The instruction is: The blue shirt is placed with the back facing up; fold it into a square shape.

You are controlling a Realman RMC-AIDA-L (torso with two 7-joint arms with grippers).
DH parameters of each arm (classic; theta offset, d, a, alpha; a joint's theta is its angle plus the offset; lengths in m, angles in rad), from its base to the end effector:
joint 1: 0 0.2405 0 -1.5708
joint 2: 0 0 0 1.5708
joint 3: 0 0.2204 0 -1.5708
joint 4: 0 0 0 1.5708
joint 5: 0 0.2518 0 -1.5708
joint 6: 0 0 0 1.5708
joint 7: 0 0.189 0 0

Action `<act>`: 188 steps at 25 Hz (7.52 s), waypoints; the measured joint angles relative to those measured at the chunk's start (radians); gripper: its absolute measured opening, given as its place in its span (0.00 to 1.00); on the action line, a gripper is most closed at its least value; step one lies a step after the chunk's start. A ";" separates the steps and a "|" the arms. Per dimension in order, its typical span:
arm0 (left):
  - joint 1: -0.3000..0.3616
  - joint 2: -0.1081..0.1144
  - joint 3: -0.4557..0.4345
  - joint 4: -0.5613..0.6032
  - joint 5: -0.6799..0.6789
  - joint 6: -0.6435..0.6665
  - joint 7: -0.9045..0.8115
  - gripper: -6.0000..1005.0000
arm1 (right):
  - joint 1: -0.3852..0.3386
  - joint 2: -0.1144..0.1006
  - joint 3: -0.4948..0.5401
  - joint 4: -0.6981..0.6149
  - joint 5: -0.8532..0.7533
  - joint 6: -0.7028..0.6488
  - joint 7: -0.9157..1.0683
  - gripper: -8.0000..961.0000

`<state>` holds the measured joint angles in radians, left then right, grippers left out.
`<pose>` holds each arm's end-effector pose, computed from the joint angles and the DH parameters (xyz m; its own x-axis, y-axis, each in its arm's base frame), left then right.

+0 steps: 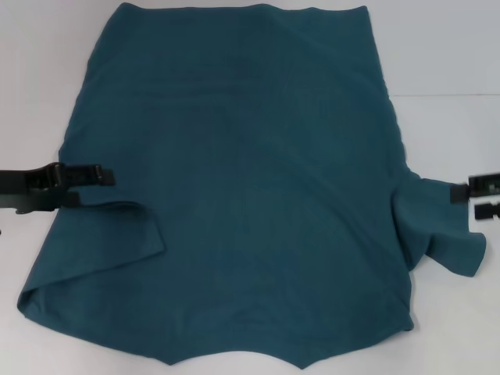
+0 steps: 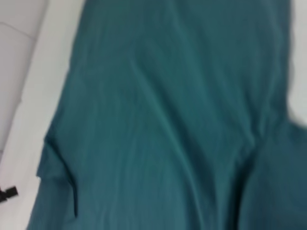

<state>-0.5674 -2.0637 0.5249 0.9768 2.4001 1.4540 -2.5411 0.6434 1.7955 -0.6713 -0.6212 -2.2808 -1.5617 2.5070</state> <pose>-0.2899 0.4036 0.0674 0.1010 0.8507 0.5159 0.9945 -0.0709 -0.0777 0.2943 0.3978 0.0787 0.1124 -0.9401 -0.3219 -0.9935 -0.1116 -0.0211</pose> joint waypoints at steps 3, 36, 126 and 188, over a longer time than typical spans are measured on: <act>-0.003 -0.004 0.002 0.000 -0.011 0.018 0.008 0.88 | -0.012 0.000 0.001 0.000 -0.033 -0.010 0.012 0.72; -0.001 0.011 0.001 -0.032 -0.088 0.151 0.088 0.87 | -0.034 0.031 0.001 -0.014 -0.134 0.063 0.022 0.70; 0.014 0.014 -0.008 -0.047 -0.090 0.136 0.090 0.87 | -0.069 0.007 0.090 -0.053 -0.145 0.128 0.025 0.06; 0.009 0.005 -0.008 -0.047 -0.090 0.125 0.084 0.87 | -0.063 0.085 0.026 -0.039 -0.167 0.293 -0.035 0.45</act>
<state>-0.5584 -2.0586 0.5169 0.9296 2.3102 1.5787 -2.4574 0.5800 1.8808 -0.6453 -0.6605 -2.4475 -1.2683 2.4716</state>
